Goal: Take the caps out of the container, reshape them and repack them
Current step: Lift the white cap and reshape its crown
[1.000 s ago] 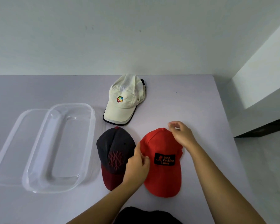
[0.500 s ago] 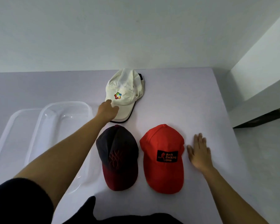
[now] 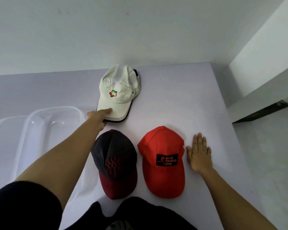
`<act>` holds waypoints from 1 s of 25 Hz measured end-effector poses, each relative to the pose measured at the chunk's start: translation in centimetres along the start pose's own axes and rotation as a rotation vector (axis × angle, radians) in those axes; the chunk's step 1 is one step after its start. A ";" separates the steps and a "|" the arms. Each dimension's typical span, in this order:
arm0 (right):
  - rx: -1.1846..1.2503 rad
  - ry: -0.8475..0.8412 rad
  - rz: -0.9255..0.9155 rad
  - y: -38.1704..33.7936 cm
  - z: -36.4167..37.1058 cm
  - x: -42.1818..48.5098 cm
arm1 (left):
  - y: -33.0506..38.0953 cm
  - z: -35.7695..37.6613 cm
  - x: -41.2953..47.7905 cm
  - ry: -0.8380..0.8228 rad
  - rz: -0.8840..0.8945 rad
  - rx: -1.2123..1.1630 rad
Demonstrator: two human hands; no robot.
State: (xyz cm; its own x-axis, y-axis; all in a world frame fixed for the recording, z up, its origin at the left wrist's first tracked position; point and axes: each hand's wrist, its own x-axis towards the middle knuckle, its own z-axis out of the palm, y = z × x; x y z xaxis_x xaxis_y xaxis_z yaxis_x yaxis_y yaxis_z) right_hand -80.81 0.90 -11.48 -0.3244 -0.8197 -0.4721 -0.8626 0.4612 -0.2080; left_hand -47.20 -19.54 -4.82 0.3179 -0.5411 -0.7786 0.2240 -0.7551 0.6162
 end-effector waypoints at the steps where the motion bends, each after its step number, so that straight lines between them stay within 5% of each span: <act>1: -0.002 -0.017 -0.010 0.1 -0.1 0.2 | 0.1 -0.2 -0.4 -0.049 -0.013 -0.121; 5: 0.264 0.016 0.000 0.1 -1.6 0.4 | 1.0 -0.7 -3.7 -0.278 -0.023 -0.506; 9: 0.706 0.455 0.016 -5.0 -6.8 -1.4 | 1.4 -0.4 -9.4 -0.462 0.044 -0.533; 14: 0.457 0.524 -0.586 -15.2 -12.5 -4.5 | 0.6 0.4 -17.0 -0.632 0.159 -0.520; 18: 0.352 0.693 -0.737 -18.3 -14.3 -6.9 | -1.0 -1.1 -20.6 -0.694 0.259 -0.450; 21: 0.370 0.690 -0.750 -17.7 -14.3 -8.2 | -1.6 -3.3 -21.4 -0.637 0.494 -0.112; 25: 0.384 0.568 -0.822 -17.3 -14.6 -10.3 | -1.7 -6.9 -21.4 -0.467 1.166 0.646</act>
State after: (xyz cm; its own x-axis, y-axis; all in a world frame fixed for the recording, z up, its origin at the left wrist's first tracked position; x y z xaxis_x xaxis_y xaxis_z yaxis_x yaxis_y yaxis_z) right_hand -68.15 -3.58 9.48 0.0819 -0.9202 0.3829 -0.7511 -0.3095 -0.5832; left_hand -48.02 -4.15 11.66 -0.3333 -0.9388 0.0874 -0.4481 0.2393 0.8614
